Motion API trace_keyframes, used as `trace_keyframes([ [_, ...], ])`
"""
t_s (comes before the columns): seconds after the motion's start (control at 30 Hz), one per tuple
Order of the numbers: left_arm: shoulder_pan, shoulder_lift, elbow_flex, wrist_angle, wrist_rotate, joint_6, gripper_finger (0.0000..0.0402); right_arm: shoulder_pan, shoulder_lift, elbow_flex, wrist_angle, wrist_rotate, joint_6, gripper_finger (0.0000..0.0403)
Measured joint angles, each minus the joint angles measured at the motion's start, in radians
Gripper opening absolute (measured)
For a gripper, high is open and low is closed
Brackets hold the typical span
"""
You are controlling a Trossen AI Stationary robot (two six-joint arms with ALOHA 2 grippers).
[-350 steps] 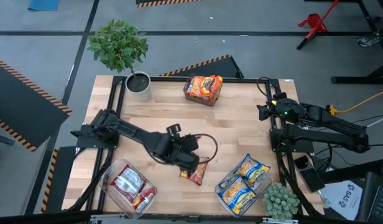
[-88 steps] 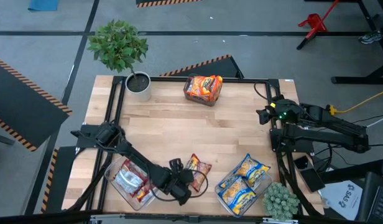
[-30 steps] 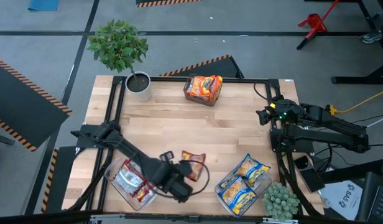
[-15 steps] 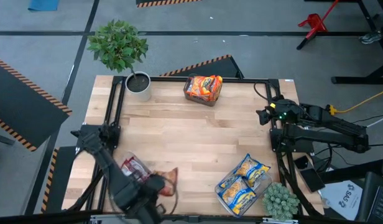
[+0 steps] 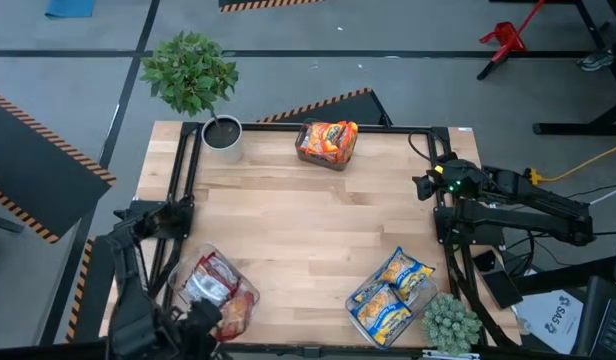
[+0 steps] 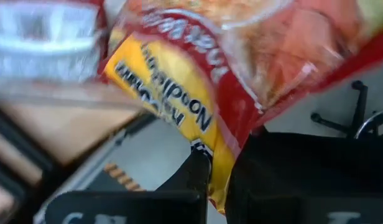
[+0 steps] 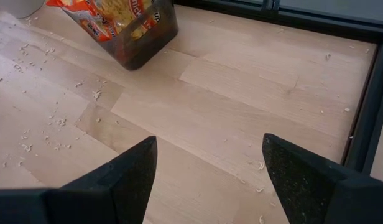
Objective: Sort Maruchan noodles
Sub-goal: Put the red noodle pack into the left transparent bin
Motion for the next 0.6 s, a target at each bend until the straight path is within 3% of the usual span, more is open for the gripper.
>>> trace_keyframes([
  [0.17, -0.027, 0.002, -0.059, 0.002, 0.014, -0.134, 0.0012, 0.0, 0.0, 0.0, 0.0, 0.001, 0.0, 0.028],
  [0.37, -0.022, -0.042, -0.151, 0.005, 0.0, -0.172, 0.0012, 0.0, 0.0, 0.0, 0.0, 0.002, 0.006, 0.028],
  [0.6, -0.011, -0.207, -0.409, 0.0, 0.089, -0.21, 0.0012, 0.0, 0.0, 0.0, 0.0, 0.017, 0.012, 0.028],
])
